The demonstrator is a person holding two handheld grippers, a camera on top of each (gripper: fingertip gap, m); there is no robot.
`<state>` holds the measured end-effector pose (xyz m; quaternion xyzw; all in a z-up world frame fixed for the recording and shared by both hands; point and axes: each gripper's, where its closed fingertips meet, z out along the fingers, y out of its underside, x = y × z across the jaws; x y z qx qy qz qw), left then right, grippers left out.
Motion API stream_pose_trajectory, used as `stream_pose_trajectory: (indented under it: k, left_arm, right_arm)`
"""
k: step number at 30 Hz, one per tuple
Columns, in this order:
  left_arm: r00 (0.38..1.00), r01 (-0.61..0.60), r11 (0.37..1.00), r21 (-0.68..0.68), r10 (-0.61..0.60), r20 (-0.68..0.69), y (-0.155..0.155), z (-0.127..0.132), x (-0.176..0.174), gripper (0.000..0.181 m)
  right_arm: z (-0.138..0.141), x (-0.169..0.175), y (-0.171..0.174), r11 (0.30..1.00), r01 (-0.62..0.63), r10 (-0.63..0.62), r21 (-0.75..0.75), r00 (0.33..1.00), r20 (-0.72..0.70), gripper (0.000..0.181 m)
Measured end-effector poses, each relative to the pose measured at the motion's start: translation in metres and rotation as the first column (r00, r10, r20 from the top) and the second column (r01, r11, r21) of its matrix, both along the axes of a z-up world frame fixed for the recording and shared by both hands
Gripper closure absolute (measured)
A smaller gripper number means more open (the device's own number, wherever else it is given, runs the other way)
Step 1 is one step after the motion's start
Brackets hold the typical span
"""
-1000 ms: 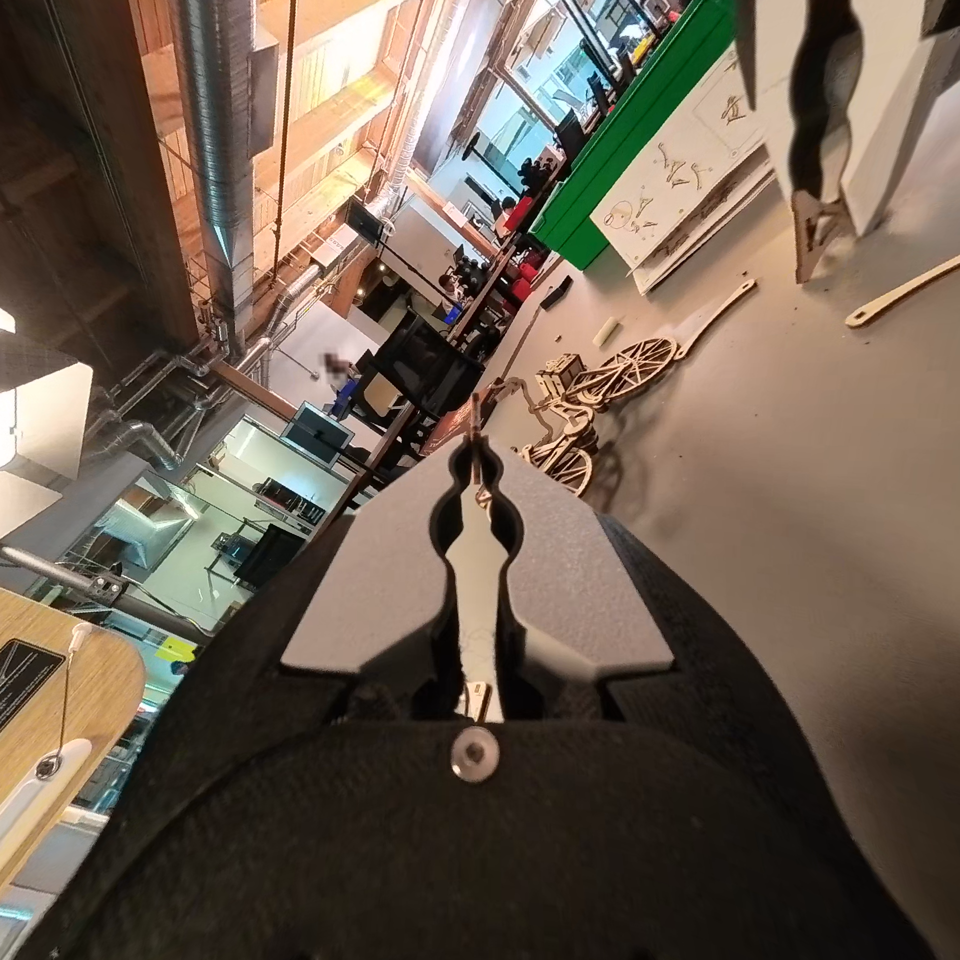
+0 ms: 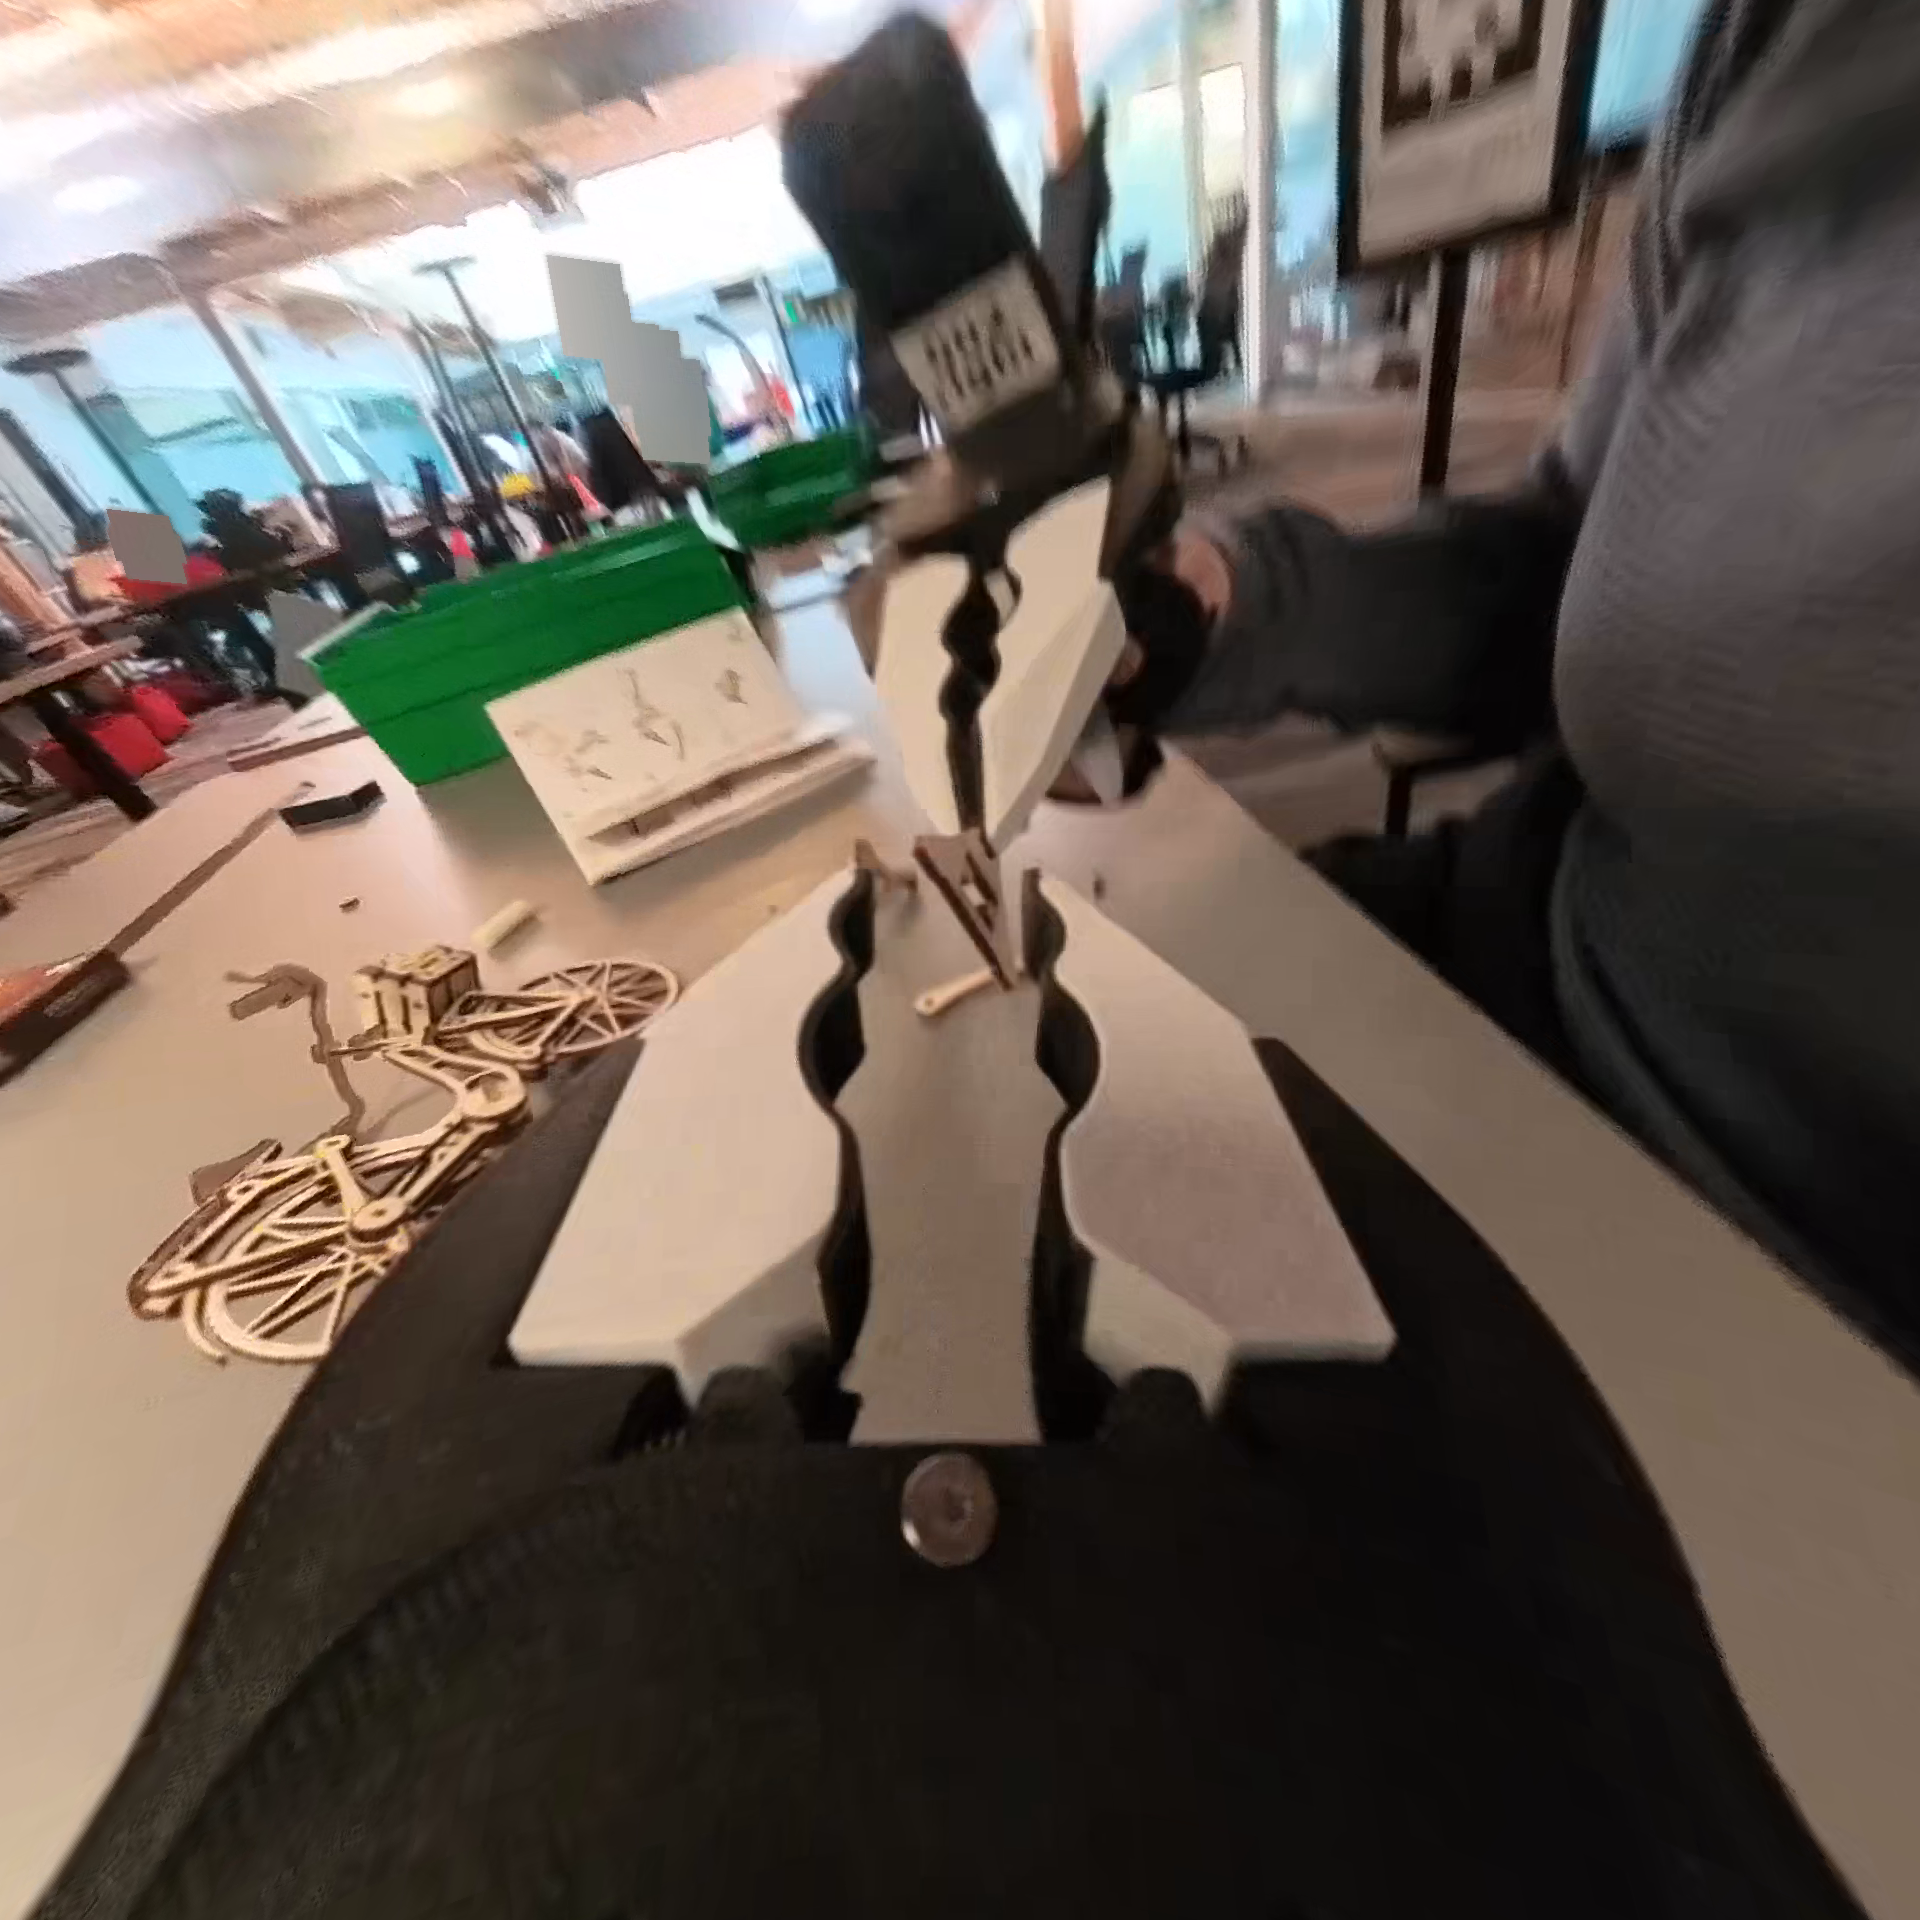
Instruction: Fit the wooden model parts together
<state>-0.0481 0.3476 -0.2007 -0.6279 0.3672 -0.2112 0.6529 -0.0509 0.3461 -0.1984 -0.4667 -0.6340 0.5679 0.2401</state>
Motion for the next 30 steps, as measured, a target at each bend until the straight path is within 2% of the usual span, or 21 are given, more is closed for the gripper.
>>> stream_pose_trajectory:
  k: [2, 4, 7, 10, 12, 15, 17, 19, 22, 26, 28, 30]
  left_arm:
    - [0.991, -0.004, 1.0, -0.019, 0.006, 0.135, 0.002, 0.012, -0.008, 0.15]
    - [0.976, -0.028, 0.999, -0.036, 0.035, 0.214, 0.006, 0.018, -0.017, 0.143]
    - [0.959, -0.06, 0.998, -0.019, 0.063, 0.276, 0.009, 0.026, -0.024, 0.145]
    - [0.966, -0.103, 0.994, 0.026, 0.094, 0.239, 0.012, 0.025, -0.026, 0.171]
    - [0.979, -0.103, 0.994, 0.044, 0.093, 0.182, 0.011, 0.021, -0.023, 0.181]
    - [0.991, -0.076, 0.996, 0.049, 0.07, 0.118, 0.01, 0.016, -0.013, 0.181]
    - [0.994, -0.071, 0.995, 0.064, 0.065, 0.091, 0.009, 0.015, -0.007, 0.181]
    - [0.997, -0.066, 0.995, 0.08, 0.063, 0.041, 0.009, 0.011, 0.0, 0.181]
    - [1.0, -0.021, 0.997, 0.076, 0.022, -0.018, 0.006, 0.003, 0.011, 0.181]
    - [0.995, -0.059, 0.987, 0.149, 0.07, -0.065, 0.005, 0.006, 0.009, 0.181]
    - [0.981, -0.163, 0.972, 0.167, 0.178, -0.08, 0.008, 0.016, -0.006, 0.181]
    - [0.953, -0.296, 0.942, 0.159, 0.301, -0.011, 0.001, 0.038, -0.027, 0.181]
  right_arm:
    - [0.014, -0.002, 0.009, 0.968, 0.058, -0.068, -0.243, 0.997, -0.031, 0.181]
    - [0.019, -0.002, 0.018, 0.908, 0.08, -0.104, -0.412, 0.994, -0.036, 0.181]
    - [0.018, 0.001, 0.029, 0.857, 0.099, -0.139, -0.506, 0.989, -0.041, 0.181]
    - [0.02, 0.01, 0.057, 0.861, 0.213, -0.274, -0.463, 0.959, -0.068, 0.181]
    - [0.03, 0.021, 0.086, 0.843, 0.322, -0.405, -0.432, 0.907, -0.114, 0.181]
    - [0.046, 0.046, 0.124, 0.786, 0.456, -0.562, -0.417, 0.808, -0.176, 0.181]
    - [0.05, 0.059, 0.138, 0.761, 0.508, -0.613, -0.403, 0.767, -0.19, 0.181]
    - [0.049, 0.065, 0.143, 0.756, 0.53, -0.626, -0.384, 0.757, -0.188, 0.181]
    - [0.039, 0.066, 0.14, 0.78, 0.534, -0.604, -0.327, 0.779, -0.169, 0.181]
    - [0.028, 0.063, 0.136, 0.814, 0.527, -0.572, -0.244, 0.8, -0.181, 0.181]
    - [0.029, 0.059, 0.132, 0.838, 0.498, -0.54, -0.223, 0.815, -0.211, 0.181]
    - [0.032, 0.056, 0.125, 0.868, 0.456, -0.494, -0.196, 0.835, -0.243, 0.181]
